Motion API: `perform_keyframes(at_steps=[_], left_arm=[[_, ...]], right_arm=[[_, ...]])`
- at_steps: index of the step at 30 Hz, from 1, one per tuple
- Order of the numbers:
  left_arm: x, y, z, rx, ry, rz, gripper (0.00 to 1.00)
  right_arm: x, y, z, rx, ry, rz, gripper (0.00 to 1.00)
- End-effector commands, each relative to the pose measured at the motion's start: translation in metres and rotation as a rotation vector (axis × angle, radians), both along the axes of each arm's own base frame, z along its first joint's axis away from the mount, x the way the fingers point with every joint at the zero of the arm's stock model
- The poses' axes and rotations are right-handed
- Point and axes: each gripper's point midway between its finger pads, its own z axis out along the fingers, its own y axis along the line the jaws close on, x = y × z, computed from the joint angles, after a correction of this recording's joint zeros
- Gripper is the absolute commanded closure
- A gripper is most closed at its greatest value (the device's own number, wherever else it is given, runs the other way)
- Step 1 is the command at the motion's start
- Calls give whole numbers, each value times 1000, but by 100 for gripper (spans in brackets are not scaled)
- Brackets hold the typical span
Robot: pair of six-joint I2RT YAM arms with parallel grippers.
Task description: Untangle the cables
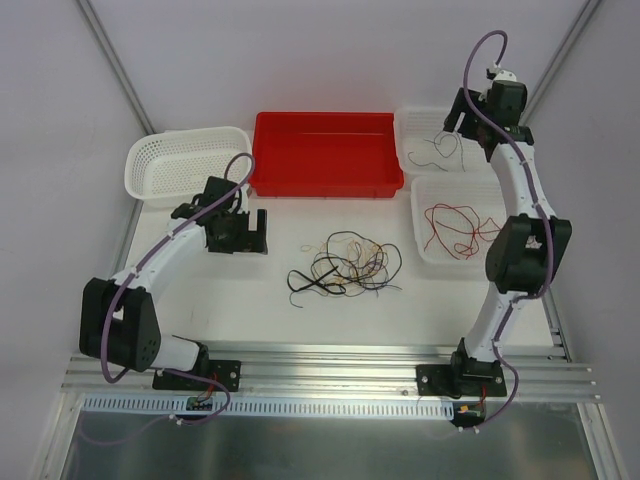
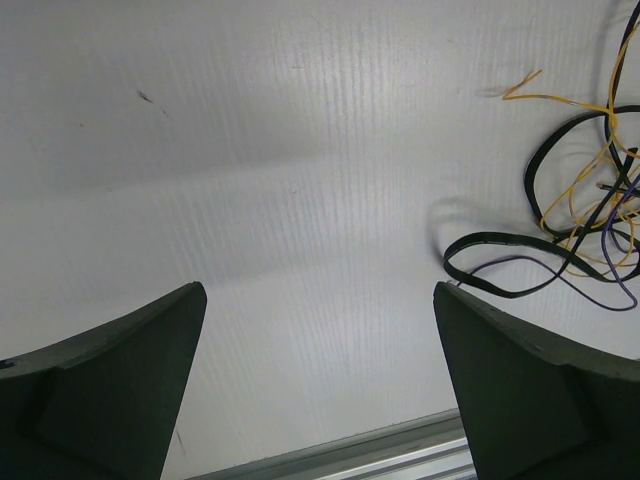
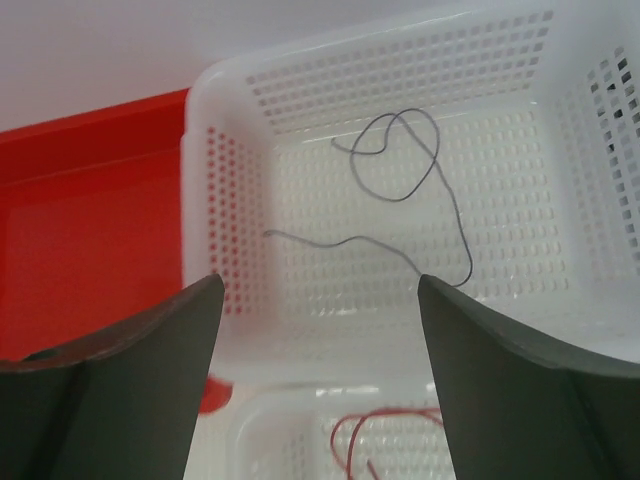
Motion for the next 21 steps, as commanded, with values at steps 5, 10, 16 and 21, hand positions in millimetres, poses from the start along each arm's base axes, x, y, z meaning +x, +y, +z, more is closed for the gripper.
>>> perform_keyframes(at_steps=[5,10,16,21], left_arm=[[3,-13,38,-70,-98,-36,1],[2,-14,44,-83,-114,-35,1],[4,-6,48,-51,-143,-11,1],[7,3,47,-6,-156,12,1]], right_arm=[[-126,94,37,1,63,321,17],[-207,152,-14,-82,236,504,17],[-282,229,-45,-60,298,703,18],[-321,285,-78,72,307,710,20]])
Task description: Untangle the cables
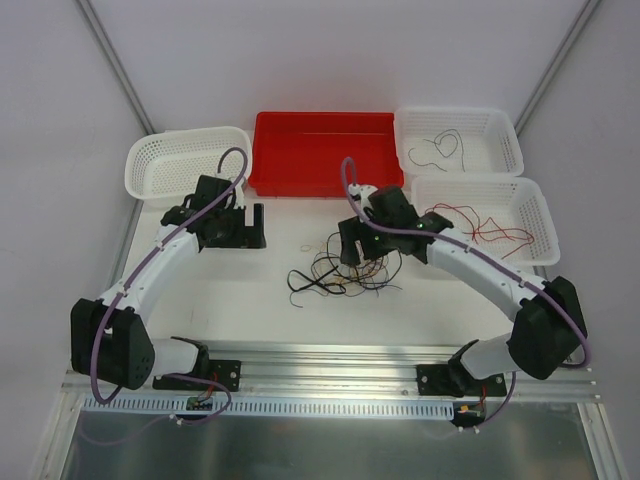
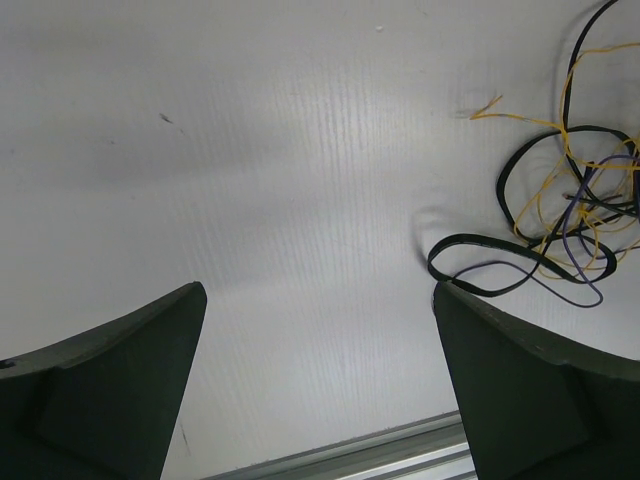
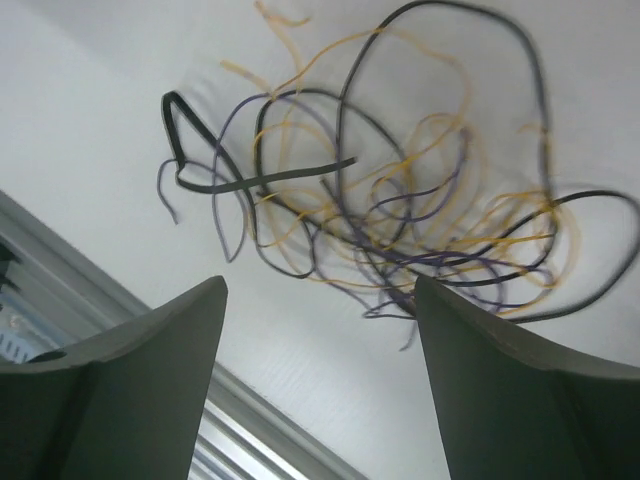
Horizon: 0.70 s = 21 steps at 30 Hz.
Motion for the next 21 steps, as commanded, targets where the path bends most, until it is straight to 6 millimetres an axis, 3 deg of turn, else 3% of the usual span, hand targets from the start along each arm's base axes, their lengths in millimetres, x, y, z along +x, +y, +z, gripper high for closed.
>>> perform_keyframes(at_steps=[1,4,9,15,21], left_arm=[[7,6,16,34,-58,24,1],[8,10,14,51,-58,37,1],[9,11,10,64,-49,40,1],[9,10,11,60,-49,40,1],[9,10,10,60,-46,38,1]], right_arm=[[-4,31,14,166,-56,-121,22],[-6,51,-3,238,-18,-182,28],[-9,90,-17,250,3,-144,31],[4,100,-50,182,-17,-196,36],[9,118,-60,186,-28,-179,41]])
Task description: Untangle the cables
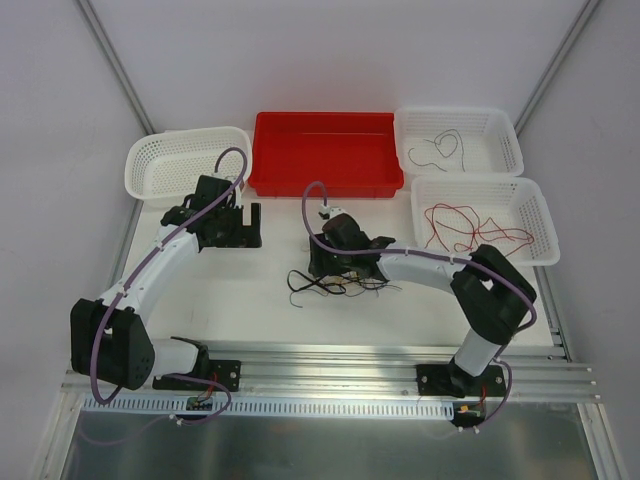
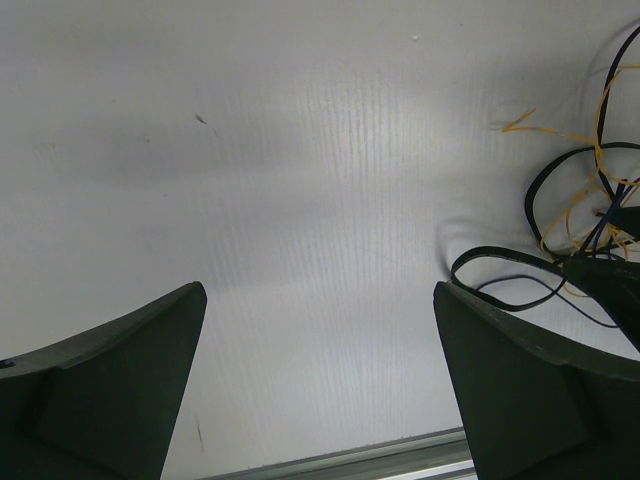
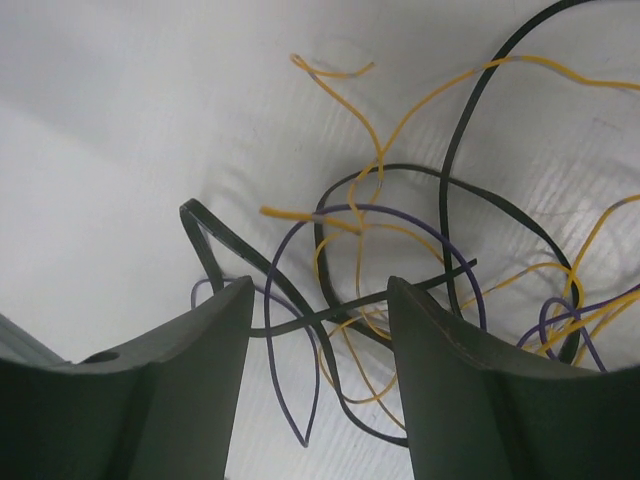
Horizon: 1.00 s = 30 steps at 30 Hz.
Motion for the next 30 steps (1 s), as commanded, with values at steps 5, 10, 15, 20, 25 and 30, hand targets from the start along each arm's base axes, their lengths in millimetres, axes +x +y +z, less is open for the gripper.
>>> perform_keyframes(at_steps=[5,10,15,20,25,30], left_arm=[[5,-3,12,-2,-32,-8,1],[5,-2,9,3,-22,-7,1],[5,-3,9,1,-20,-11,1],[5,-3,9,1,-20,-9,1],[6,-3,8,1,-15,-8,1],[6,-3,8,2,-17,-5,1]], right_arm=[[22,31,23,62,-96,-8,46],[24,31,25,44,-104,-2,74],[22,25,69,-28,-205,75,98],[28,15,163,-100,-393,191,99],[28,9,256,-131,-582,295,99],[29,-9,376,-108,-816,304,99]])
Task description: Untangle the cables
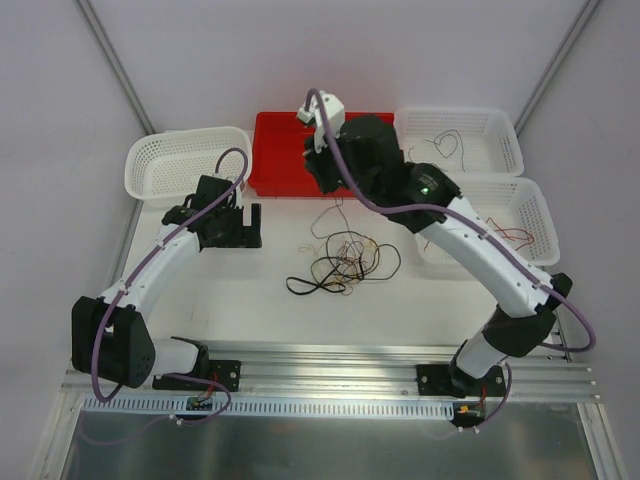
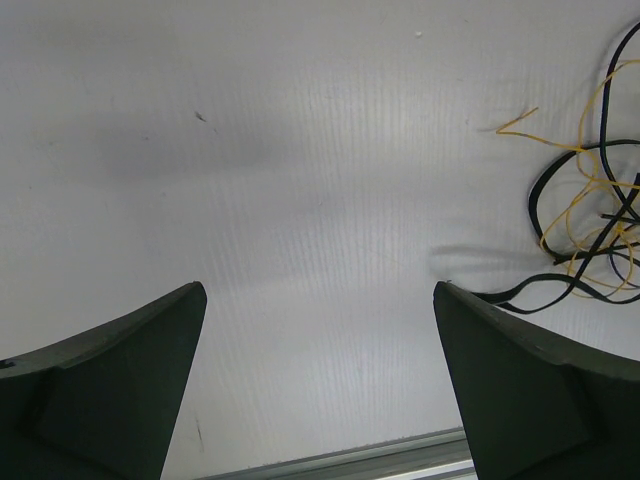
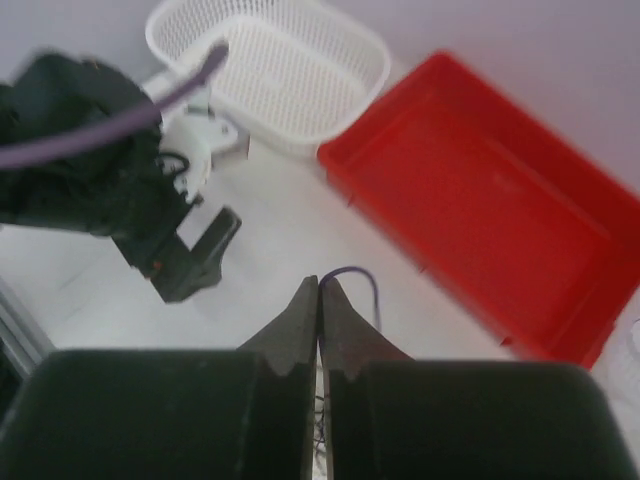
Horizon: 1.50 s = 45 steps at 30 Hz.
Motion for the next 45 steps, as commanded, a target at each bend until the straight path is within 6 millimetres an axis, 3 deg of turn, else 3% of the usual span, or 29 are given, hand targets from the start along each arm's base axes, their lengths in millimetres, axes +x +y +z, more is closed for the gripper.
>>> perform_keyframes(at_steps=[1,3,6,9,12,17,18,20,21,23,24,25,27,28,30,31,34,35,38,41,45], left_arm=[[6,-2,10,4,-26,-6,1],[5,-2,9,5,-21,-4,1],[6,-2,8,6,-20,-2,1],[6,-1,7,8,-16,-1,1],[6,-1,6,9,-13,-1,1],[5,-3,7,4,-13,-4,1],[5,-2,7,4,-15,-4,1],[5,-2,7,2,-15,-4,1],[5,-3,7,0,-13,-5,1],[4,-6,8,-12,-12,-11,1],[4,-6,8,-14,-11,-12,1],[4,-7,8,-18,-11,-16,1],[3,-8,9,-26,-11,-21,1],[3,-9,9,-30,-12,-22,1],[2,-12,13,-47,-18,-34,1],[1,-13,14,-55,-21,-39,1],[-1,-23,20,-93,-25,-55,1],[0,-26,21,-99,-25,-61,1],[-5,-48,24,-133,-11,-88,1],[-10,-80,26,-167,-1,-113,1],[-6,-121,23,-177,1,-135,1]], right_arm=[[-9,-36,81,-37,-200,18,99],[-13,-43,118,14,-289,26,99],[-18,-55,158,93,-396,13,99],[-21,-64,172,126,-456,1,99],[-19,-65,158,124,-443,-20,99],[-16,-56,82,66,-259,-39,99],[-12,-56,33,-10,-189,-54,99],[-7,-75,-4,-48,-125,-146,99],[-8,-82,-49,-90,-38,-193,99],[-10,-105,-90,-120,47,-280,99],[-15,-110,-109,-95,112,-325,99],[-24,-124,-152,-161,181,-356,99],[-39,-145,-181,-187,247,-420,99],[-50,-159,-206,-210,308,-476,99],[-64,-172,-220,-209,351,-500,91],[-76,-181,-236,-231,397,-515,88],[-89,-196,-242,-232,418,-533,73],[-93,-201,-245,-240,422,-535,60],[-92,-210,-236,-227,387,-550,41],[-84,-210,-223,-202,335,-535,35],[-69,-203,-210,-156,326,-486,35]])
